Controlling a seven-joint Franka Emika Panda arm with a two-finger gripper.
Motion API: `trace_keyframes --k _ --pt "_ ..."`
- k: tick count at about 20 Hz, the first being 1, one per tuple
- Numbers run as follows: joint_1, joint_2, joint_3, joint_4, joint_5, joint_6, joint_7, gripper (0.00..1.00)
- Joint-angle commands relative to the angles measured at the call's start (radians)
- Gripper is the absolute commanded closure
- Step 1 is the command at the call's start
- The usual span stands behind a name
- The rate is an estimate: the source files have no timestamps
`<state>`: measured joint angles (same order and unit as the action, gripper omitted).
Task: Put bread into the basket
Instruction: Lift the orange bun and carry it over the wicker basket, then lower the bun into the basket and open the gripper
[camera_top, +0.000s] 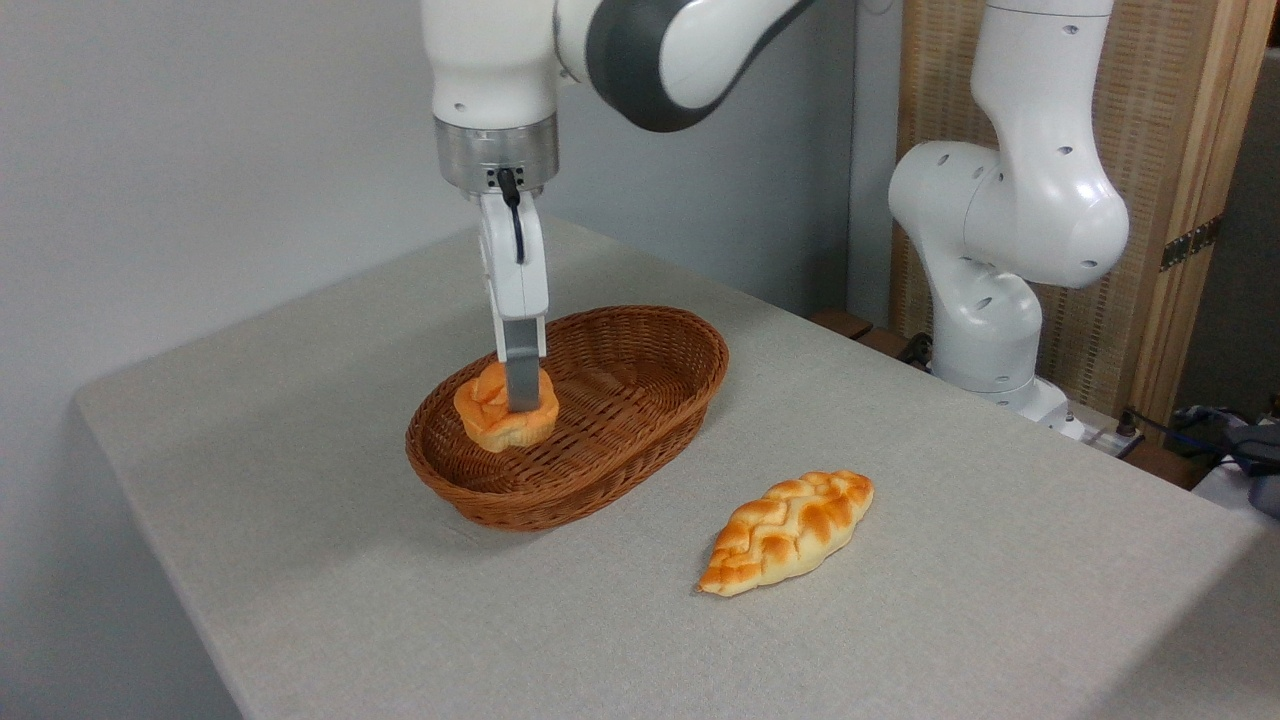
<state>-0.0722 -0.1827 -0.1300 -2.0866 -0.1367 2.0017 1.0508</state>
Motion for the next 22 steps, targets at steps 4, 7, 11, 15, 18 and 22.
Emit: trace_keyframes --k 4,7,11,15,18,22 --pt "0.000 0.051 -0.040 0.011 -0.017 -0.009 -0.152 0.00" --pt "0.002 0.058 -0.040 0.013 -0.027 0.002 -0.155 0.00" --pt "0.003 0.057 -0.034 0.014 -0.027 0.002 -0.156 0.00" --pt "0.005 0.052 -0.031 0.016 -0.027 0.000 -0.160 0.00" --pt "0.014 0.048 -0.020 0.069 -0.026 -0.030 -0.234 0.00" --pt "0.014 0.101 0.024 0.244 0.000 -0.196 -0.402 0.00"
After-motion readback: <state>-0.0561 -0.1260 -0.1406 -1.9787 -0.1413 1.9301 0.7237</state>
